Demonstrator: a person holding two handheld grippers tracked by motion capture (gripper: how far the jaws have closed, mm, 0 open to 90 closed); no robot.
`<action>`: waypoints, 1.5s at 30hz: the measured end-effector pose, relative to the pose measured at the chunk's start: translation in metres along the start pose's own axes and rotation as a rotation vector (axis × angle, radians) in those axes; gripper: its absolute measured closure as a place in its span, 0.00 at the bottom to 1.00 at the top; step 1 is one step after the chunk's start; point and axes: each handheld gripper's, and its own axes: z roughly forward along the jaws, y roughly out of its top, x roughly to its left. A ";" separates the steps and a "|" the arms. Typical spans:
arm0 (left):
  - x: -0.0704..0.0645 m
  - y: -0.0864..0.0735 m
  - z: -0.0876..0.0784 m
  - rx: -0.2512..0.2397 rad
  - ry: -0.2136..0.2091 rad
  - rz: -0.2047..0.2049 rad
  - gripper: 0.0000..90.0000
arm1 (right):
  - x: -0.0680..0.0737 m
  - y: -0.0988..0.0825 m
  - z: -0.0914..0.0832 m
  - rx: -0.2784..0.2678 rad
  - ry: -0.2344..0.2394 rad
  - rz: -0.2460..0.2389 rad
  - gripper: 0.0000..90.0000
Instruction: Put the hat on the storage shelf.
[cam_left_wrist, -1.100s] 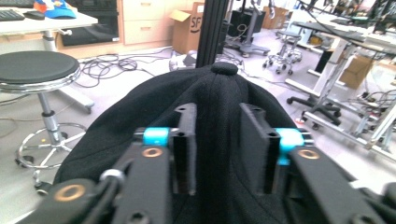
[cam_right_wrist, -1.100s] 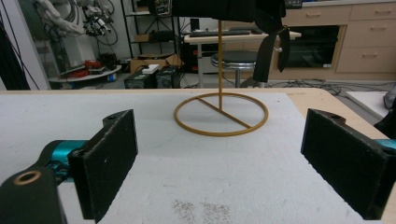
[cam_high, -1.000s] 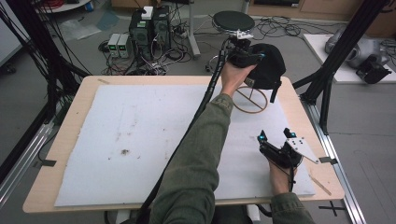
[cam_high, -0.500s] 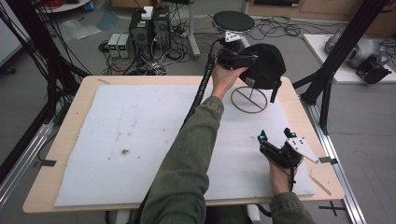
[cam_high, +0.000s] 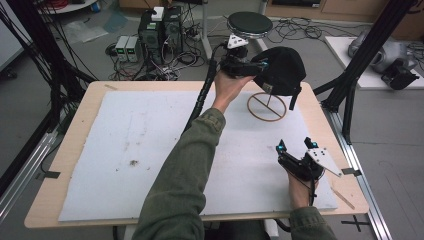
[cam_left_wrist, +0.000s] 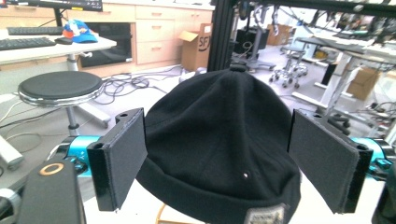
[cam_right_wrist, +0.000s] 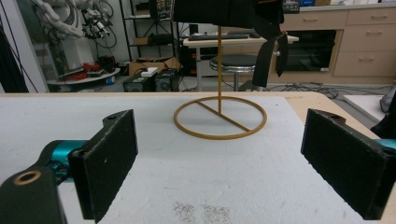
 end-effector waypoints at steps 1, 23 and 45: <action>0.000 0.000 -0.003 -0.002 0.003 0.011 0.22 | 0.000 0.000 0.000 0.000 0.000 0.001 0.11; 0.026 -0.028 -0.105 -0.049 0.049 0.021 0.21 | 0.003 -0.001 0.001 -0.002 0.001 0.002 0.11; 0.039 -0.049 -0.204 -0.106 0.165 0.049 0.20 | 0.007 -0.002 0.002 0.008 0.003 -0.005 0.11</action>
